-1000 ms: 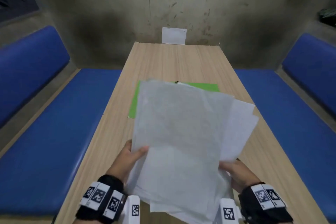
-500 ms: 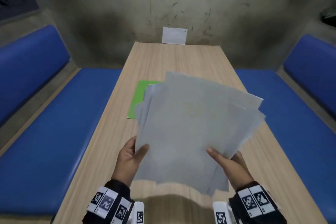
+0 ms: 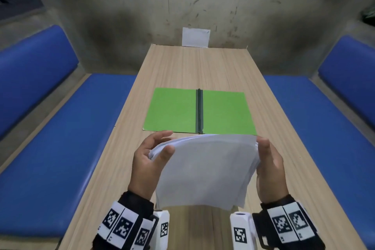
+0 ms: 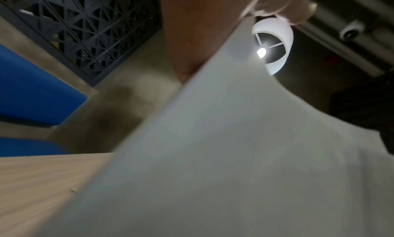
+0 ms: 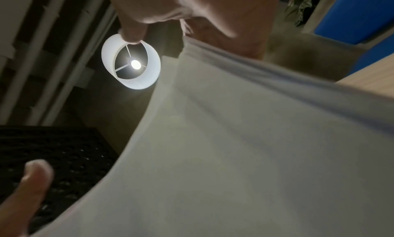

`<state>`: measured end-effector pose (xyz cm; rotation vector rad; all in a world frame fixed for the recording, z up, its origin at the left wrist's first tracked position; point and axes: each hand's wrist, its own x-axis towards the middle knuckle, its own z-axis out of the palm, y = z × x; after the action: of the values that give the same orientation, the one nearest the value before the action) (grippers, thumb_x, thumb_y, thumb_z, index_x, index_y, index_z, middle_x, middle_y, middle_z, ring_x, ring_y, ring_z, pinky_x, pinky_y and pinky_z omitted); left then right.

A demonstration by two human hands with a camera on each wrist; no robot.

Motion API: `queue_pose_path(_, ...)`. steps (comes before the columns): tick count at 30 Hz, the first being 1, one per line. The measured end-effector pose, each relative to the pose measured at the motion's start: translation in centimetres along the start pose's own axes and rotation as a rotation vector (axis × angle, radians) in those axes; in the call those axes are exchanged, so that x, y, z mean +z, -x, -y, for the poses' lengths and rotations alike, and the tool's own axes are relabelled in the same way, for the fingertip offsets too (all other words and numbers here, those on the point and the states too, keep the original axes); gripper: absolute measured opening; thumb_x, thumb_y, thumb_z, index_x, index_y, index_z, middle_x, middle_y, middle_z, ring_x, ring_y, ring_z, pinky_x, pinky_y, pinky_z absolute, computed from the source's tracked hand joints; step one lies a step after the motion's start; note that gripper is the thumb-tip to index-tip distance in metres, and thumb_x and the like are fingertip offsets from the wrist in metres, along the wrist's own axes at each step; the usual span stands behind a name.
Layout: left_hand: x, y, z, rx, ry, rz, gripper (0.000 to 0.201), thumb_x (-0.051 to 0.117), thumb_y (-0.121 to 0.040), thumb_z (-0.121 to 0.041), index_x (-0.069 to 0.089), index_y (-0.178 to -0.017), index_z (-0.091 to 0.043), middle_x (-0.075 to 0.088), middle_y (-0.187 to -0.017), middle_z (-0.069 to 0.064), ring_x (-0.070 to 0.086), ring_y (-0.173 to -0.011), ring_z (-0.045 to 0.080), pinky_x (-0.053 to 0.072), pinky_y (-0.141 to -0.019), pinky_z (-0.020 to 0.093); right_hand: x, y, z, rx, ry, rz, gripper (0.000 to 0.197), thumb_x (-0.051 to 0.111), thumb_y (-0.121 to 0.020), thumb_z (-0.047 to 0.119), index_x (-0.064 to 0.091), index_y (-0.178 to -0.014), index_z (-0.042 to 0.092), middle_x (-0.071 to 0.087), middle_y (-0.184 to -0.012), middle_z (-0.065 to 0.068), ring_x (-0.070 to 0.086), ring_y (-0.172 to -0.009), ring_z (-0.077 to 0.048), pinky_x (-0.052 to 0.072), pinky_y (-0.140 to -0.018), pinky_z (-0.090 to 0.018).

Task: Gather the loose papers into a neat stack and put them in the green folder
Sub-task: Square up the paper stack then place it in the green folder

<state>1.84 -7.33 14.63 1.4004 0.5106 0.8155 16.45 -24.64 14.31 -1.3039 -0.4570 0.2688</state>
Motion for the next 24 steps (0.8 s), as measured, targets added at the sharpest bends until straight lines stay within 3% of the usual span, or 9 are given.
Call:
queue_pose_path(2, 1.1, 0.0, -0.5, 0.016, -0.016, -0.117, 0.034, 0.073, -0.054, -0.052, 0.067, -0.077, -0.027, 0.072, -0.079, -0.002, 0.064, -0.071, 0.005, 0.051, -0.063, 0.015, 0.7, -0.2, 0.3, 0.021, -0.007, -0.076, 0.071, 0.063, -0.051, 0.077, 0.062, -0.074, 0.010, 0.063, -0.058, 0.004, 0.057, -0.053, -0.008, 0.047, -0.051, -0.018)
queue_pose_path(4, 1.7, -0.2, -0.3, 0.026, -0.061, -0.205, 0.011, 0.075, -0.070, -0.032, 0.066, -0.071, -0.025, 0.070, -0.076, -0.003, 0.063, -0.070, 0.005, 0.049, -0.066, 0.017, 0.9, -0.4, -0.1, 0.038, 0.029, -0.145, 0.045, 0.071, -0.062, 0.059, 0.061, -0.064, 0.015, 0.059, -0.053, 0.009, 0.052, -0.050, -0.006, 0.042, -0.053, -0.021)
queue_pose_path(7, 1.7, -0.2, 0.2, 0.050, -0.096, -0.230, 0.010, 0.069, -0.079, -0.016, 0.065, -0.076, -0.024, 0.069, -0.070, -0.018, 0.061, -0.068, -0.005, 0.049, -0.066, 0.011, 0.6, -0.6, -0.8, 0.042, 0.090, -0.200, 0.024, 0.073, -0.073, 0.028, 0.059, -0.055, 0.021, 0.062, -0.055, 0.018, 0.053, -0.057, 0.000, 0.040, -0.062, -0.023)
queue_pose_path(9, 1.1, -0.1, 0.5, 0.029, -0.090, -0.241, 0.010, 0.068, -0.080, -0.016, 0.065, -0.077, -0.025, 0.069, -0.074, -0.018, 0.060, -0.070, -0.007, 0.049, -0.066, 0.009, 0.4, -0.4, -1.1, 0.033, 0.079, -0.209, 0.021, 0.069, -0.076, 0.025, 0.059, -0.059, 0.021, 0.064, -0.059, 0.017, 0.054, -0.068, -0.009, 0.040, -0.064, -0.024)
queue_pose_path(11, 0.2, -0.2, 0.9, -0.020, -0.026, -0.203, 0.012, 0.071, -0.076, -0.034, 0.067, -0.081, -0.024, 0.069, -0.080, -0.012, 0.061, -0.074, 0.000, 0.050, -0.066, 0.014, -0.2, -0.1, -1.7, 0.038, 0.043, -0.182, 0.024, 0.068, -0.072, 0.044, 0.061, -0.068, 0.022, 0.064, -0.066, 0.011, 0.055, -0.070, -0.012, 0.044, -0.062, -0.022)
queue_pose_path(14, -1.1, 0.4, 2.2, -0.057, -0.041, 0.009, 0.073, 0.073, -0.048, -0.068, 0.066, -0.099, -0.016, 0.073, -0.090, -0.004, 0.067, -0.081, 0.004, 0.053, -0.065, 0.016, -1.0, 0.8, -2.9, 0.066, 0.068, -0.062, 0.052, 0.072, -0.054, 0.062, 0.062, -0.087, 0.024, 0.071, -0.077, 0.007, 0.064, -0.069, -0.002, 0.052, -0.060, -0.016)
queue_pose_path(18, -1.0, 1.1, 2.9, -0.196, -0.106, 0.123, 0.051, 0.080, -0.042, -0.038, 0.071, -0.090, -0.023, 0.077, -0.083, -0.003, 0.069, -0.076, 0.011, 0.054, -0.062, 0.020, -1.0, 1.9, -3.7, 0.226, 0.141, 0.063, 0.032, 0.077, -0.068, 0.001, 0.063, -0.088, 0.024, 0.075, -0.073, 0.016, 0.068, -0.066, 0.003, 0.054, -0.056, -0.020)
queue_pose_path(21, -0.6, 0.9, 2.3, -0.179, -0.147, 0.115, 0.034, 0.073, -0.051, -0.036, 0.076, -0.082, -0.023, 0.069, -0.081, 0.025, 0.061, -0.070, 0.022, 0.049, -0.061, 0.036, -0.9, 1.8, -3.1, 0.207, 0.176, 0.033, 0.031, 0.076, -0.068, -0.002, 0.068, -0.081, 0.024, 0.075, -0.072, 0.012, 0.069, -0.066, -0.001, 0.056, -0.058, -0.023)
queue_pose_path(24, -1.0, 1.1, 1.8, -0.160, -0.157, 0.134, 0.032, 0.070, -0.052, -0.035, 0.075, -0.083, -0.027, 0.071, -0.083, 0.019, 0.062, -0.065, 0.021, 0.049, -0.056, 0.033, -1.1, 1.8, -2.7, 0.168, 0.174, 0.060, 0.032, 0.075, -0.068, -0.005, 0.069, -0.078, 0.025, 0.076, -0.074, 0.010, 0.069, -0.067, -0.002, 0.058, -0.057, -0.024)
